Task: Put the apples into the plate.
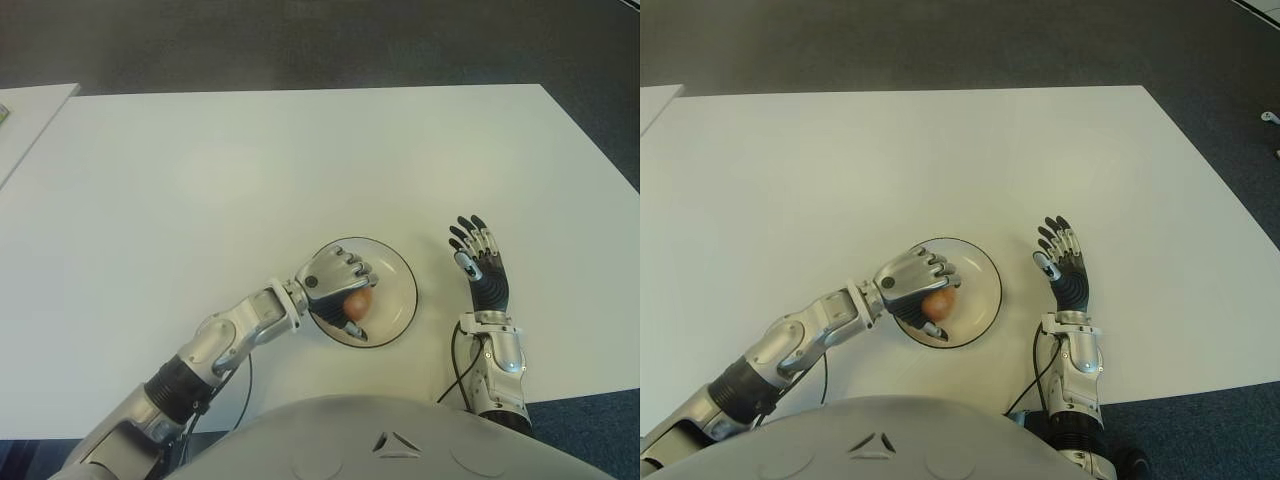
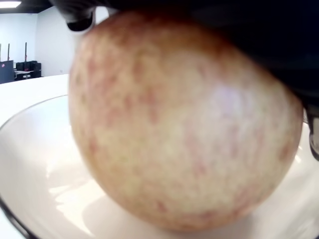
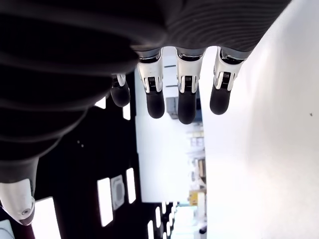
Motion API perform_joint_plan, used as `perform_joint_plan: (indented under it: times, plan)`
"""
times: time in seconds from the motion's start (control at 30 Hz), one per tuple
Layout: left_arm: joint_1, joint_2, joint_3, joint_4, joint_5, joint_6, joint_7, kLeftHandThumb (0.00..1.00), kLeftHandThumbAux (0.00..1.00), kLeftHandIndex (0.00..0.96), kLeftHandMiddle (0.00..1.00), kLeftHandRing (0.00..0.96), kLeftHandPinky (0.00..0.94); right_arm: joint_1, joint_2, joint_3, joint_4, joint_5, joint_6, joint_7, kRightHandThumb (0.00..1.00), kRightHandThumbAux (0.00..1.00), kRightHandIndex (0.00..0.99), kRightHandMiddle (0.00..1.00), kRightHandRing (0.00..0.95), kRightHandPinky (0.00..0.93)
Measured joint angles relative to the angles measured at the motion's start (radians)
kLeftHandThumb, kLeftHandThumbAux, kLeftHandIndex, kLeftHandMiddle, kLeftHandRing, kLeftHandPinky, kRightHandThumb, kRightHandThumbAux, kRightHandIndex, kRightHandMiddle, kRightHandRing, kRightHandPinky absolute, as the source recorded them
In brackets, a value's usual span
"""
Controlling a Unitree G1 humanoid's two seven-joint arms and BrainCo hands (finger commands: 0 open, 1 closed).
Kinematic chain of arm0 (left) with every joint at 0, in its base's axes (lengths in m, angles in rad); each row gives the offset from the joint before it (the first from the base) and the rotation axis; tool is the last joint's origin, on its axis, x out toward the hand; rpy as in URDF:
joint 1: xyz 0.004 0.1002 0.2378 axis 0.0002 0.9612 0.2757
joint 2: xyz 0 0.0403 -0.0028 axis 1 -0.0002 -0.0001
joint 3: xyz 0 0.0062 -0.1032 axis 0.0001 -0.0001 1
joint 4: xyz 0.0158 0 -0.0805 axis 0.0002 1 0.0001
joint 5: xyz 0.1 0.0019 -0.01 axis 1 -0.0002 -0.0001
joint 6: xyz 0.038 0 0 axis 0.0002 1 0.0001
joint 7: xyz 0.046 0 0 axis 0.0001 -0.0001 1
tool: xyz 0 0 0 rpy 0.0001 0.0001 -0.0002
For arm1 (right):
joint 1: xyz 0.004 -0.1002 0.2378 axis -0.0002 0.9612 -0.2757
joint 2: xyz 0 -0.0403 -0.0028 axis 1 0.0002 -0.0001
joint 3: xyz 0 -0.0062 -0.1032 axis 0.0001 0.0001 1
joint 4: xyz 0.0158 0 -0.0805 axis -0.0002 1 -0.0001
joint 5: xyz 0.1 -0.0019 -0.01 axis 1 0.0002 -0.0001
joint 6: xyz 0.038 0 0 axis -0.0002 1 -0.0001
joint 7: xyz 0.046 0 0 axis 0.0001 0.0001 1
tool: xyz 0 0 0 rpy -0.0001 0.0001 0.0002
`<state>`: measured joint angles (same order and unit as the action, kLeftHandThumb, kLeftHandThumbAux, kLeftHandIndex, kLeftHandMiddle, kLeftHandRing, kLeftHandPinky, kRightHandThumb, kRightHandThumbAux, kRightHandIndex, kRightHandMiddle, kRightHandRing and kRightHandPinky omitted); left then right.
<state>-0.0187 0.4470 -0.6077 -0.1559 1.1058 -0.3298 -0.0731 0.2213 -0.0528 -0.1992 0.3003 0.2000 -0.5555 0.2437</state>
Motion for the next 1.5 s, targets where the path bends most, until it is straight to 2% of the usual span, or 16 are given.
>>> perform_joint_plan:
  times: [0.27, 0.57, 0.77, 0.97, 1.17, 1.5]
  plan:
    - [-0.001, 0.015, 0.001, -0.012, -0.022, -0.010, -0.025, 0.156, 0.194, 0.001, 0.001, 0.001, 0.001, -0.002, -0.001, 0.002, 0.009, -0.007, -0.020, 0.017, 0.137, 0.581, 0.054, 0.129, 0.125, 0.134]
    - [-0.017, 0.031, 0.002, -0.016, -0.030, -0.037, -0.039, 0.097, 0.197, 0.000, 0.000, 0.000, 0.000, -0.008, -0.003, 0.003, 0.019, -0.018, -0.053, 0.025, 0.124, 0.585, 0.047, 0.113, 0.109, 0.119]
    - [-0.045, 0.045, 0.023, -0.016, -0.037, -0.047, -0.041, 0.105, 0.197, 0.000, 0.000, 0.000, 0.000, -0.015, -0.005, 0.003, 0.025, -0.023, -0.065, 0.026, 0.131, 0.588, 0.048, 0.111, 0.108, 0.124]
    - [-0.082, 0.057, 0.093, -0.020, -0.066, -0.050, -0.021, 0.139, 0.201, 0.000, 0.000, 0.000, 0.000, -0.027, -0.007, 0.004, 0.037, -0.034, -0.064, 0.023, 0.142, 0.577, 0.046, 0.098, 0.094, 0.099]
    - [-0.072, 0.049, 0.156, -0.053, -0.090, -0.037, 0.033, 0.147, 0.202, 0.000, 0.000, 0.000, 0.000, -0.028, -0.007, 0.009, 0.038, -0.072, -0.022, -0.018, 0.154, 0.582, 0.033, 0.089, 0.086, 0.083]
    - [-0.038, 0.014, 0.182, -0.106, -0.119, -0.012, 0.040, 0.134, 0.215, 0.000, 0.000, 0.000, 0.000, -0.033, -0.007, 0.015, 0.044, -0.077, -0.010, -0.030, 0.173, 0.594, 0.033, 0.092, 0.089, 0.090]
